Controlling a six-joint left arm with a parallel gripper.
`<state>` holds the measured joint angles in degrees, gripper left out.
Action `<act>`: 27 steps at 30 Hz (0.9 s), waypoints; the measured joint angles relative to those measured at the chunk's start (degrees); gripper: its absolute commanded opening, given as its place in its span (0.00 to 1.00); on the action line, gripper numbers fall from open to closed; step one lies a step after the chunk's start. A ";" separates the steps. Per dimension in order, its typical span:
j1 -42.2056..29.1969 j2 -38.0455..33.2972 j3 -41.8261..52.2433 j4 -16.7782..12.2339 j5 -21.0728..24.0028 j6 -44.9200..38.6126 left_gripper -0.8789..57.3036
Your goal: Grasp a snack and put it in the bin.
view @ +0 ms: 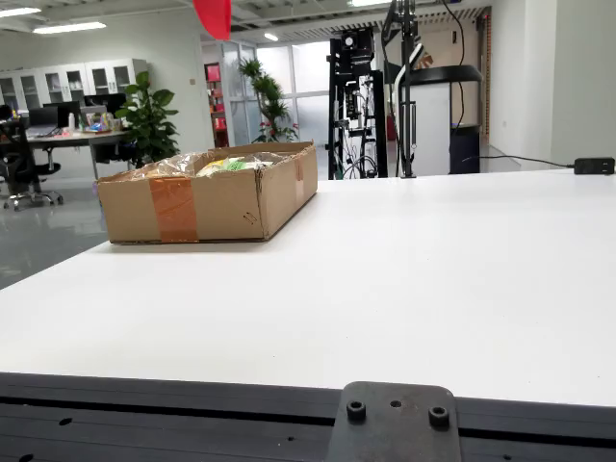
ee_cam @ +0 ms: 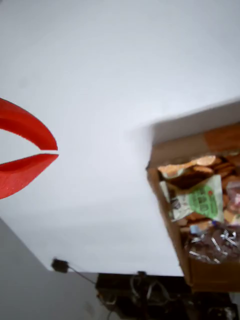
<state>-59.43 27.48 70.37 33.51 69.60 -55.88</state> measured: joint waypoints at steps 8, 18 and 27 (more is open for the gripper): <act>-7.97 -9.93 11.56 -1.19 -3.61 -0.90 0.01; -14.60 -12.21 13.71 -7.61 -14.46 4.45 0.01; -14.76 -11.59 13.80 -22.86 -27.02 21.53 0.01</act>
<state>-74.19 15.88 84.17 10.65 42.58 -34.34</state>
